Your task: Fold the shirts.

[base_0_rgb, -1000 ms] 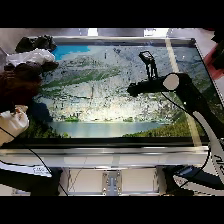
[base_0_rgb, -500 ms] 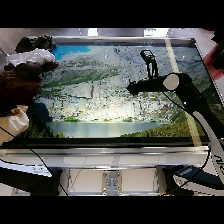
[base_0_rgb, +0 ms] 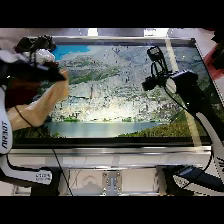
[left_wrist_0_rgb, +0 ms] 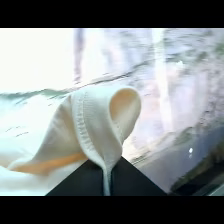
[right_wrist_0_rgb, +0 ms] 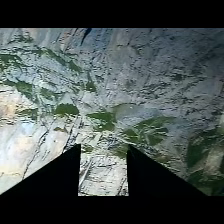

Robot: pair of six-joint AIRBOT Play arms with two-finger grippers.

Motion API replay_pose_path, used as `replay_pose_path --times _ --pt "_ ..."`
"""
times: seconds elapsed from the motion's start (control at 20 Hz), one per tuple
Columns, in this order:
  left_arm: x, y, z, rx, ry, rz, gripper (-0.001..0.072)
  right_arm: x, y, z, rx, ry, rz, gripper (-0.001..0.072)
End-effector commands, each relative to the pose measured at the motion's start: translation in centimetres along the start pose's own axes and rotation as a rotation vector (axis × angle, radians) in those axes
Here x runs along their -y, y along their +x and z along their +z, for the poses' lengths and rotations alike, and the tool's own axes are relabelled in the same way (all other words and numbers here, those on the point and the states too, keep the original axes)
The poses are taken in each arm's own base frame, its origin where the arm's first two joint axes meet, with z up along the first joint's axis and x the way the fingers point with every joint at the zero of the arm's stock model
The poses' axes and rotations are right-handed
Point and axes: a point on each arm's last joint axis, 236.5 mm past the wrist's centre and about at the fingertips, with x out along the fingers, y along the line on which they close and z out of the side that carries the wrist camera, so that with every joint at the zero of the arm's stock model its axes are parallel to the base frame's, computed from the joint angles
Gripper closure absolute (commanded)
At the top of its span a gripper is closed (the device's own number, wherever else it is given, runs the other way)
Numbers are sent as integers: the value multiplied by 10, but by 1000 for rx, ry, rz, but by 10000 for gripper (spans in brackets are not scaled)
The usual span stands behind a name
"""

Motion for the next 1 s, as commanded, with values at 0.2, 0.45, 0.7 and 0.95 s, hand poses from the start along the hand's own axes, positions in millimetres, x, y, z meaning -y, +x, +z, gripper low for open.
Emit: replay_pose_path --times 0.2,0.45,0.7,0.95 --pt "273 -64 88 434 532 -151 697 149 -79 -20 60 205 -328 262" --pt "299 -98 97 559 522 -211 696 164 -124 -17 142 225 -328 262" --pt "219 -99 90 456 487 140 696 114 -116 10 239 333 -89 261" --pt "30 -47 -38 -186 286 689 696 8 -88 31 261 415 390 261"
